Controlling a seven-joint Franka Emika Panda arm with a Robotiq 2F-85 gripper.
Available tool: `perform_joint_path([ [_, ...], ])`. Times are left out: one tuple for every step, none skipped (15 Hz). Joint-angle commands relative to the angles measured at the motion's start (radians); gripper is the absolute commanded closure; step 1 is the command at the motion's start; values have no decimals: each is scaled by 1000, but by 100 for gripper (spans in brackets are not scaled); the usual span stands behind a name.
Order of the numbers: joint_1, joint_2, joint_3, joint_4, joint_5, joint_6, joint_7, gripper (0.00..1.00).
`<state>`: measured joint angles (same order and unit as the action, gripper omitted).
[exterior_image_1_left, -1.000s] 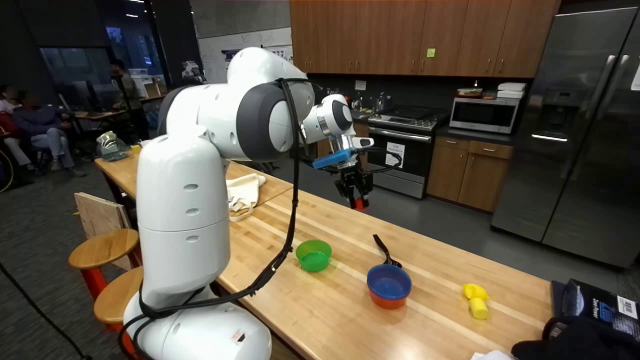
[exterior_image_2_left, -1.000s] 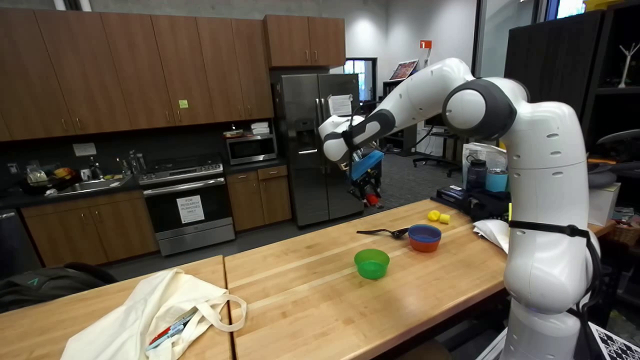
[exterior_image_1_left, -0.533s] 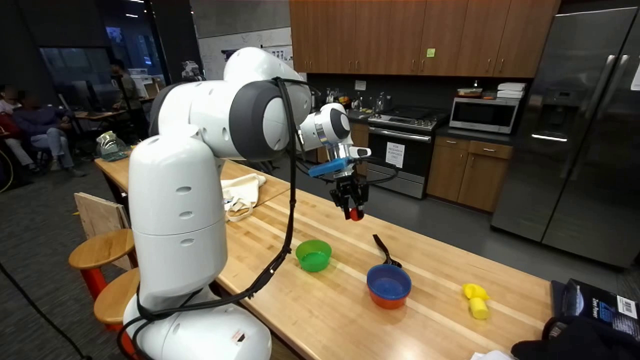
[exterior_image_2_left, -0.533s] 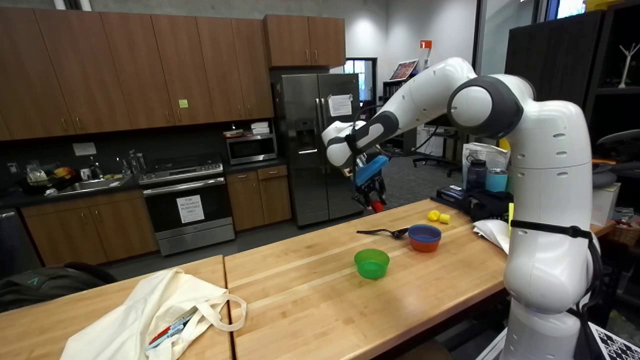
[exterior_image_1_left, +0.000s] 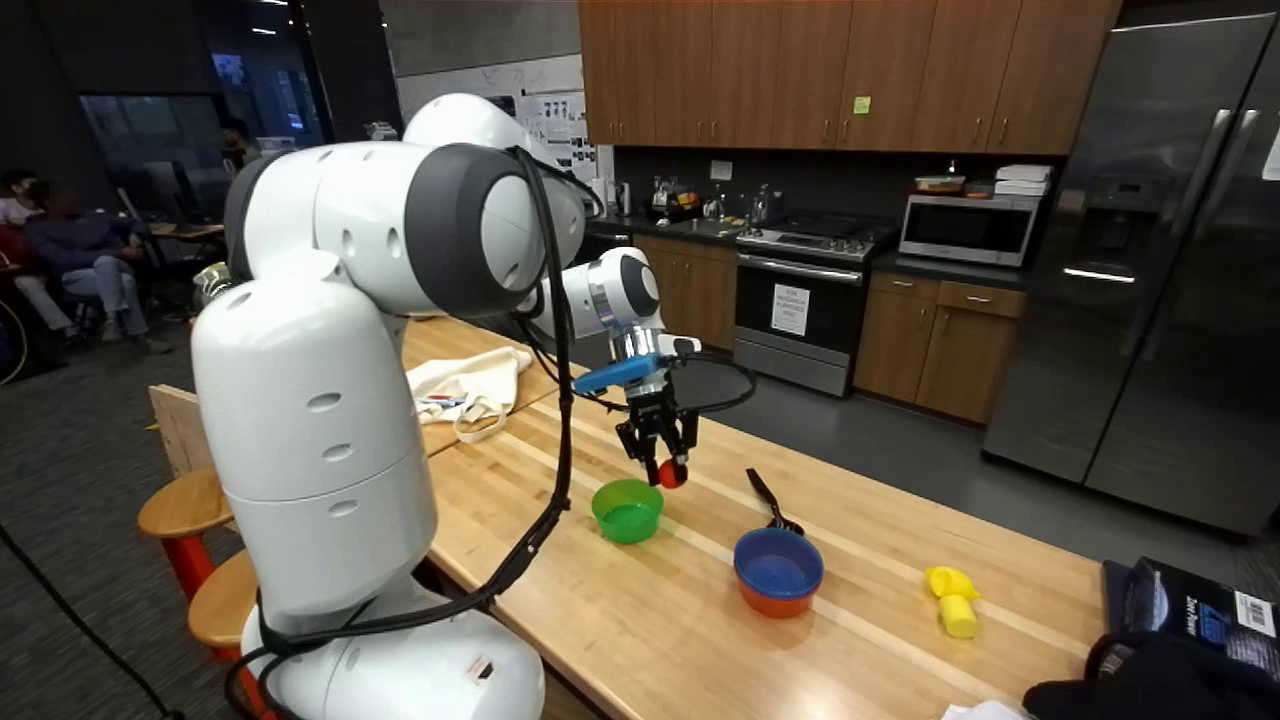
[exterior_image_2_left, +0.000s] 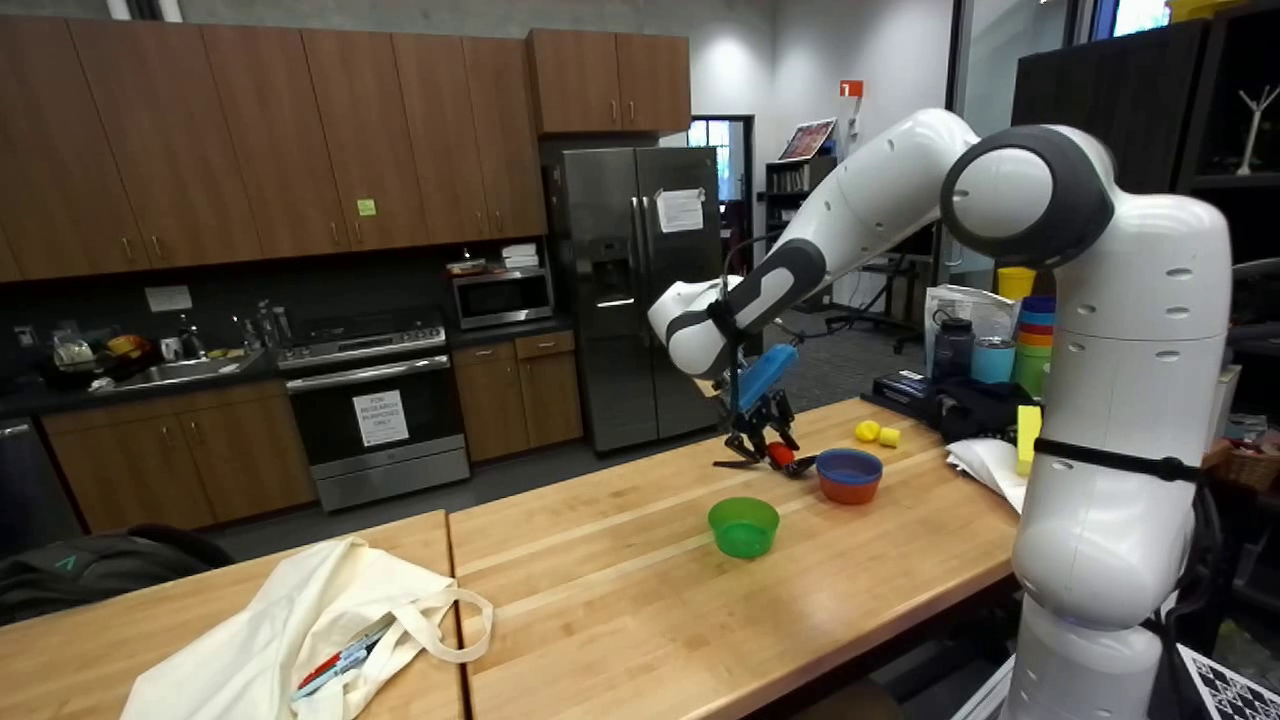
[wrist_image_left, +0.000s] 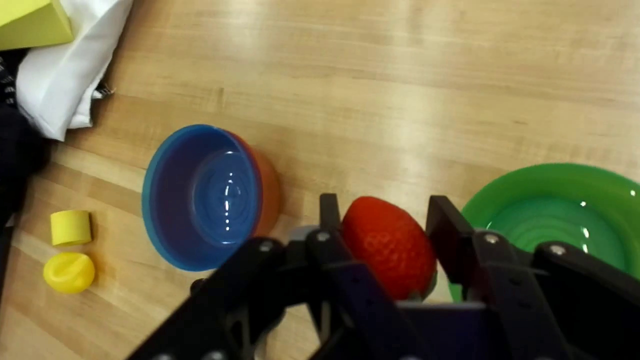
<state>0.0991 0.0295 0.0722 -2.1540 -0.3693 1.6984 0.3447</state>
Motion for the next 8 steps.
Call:
perform_joint_path([
  [29, -69, 38, -104, -12, 31, -3, 78],
  [37, -69, 48, -116, -14, 35, 0, 78],
  [43, -68, 57, -123, -15, 37, 4, 78],
  [48, -60, 64, -123, -18, 38, 10, 78],
  [52, -52, 70, -122, -22, 38, 16, 78],
  [56, -47, 75, -121, -27, 38, 21, 78],
  [60, -44, 81, -121, -33, 37, 26, 78],
  [62, -44, 86, -123, -37, 37, 30, 78],
])
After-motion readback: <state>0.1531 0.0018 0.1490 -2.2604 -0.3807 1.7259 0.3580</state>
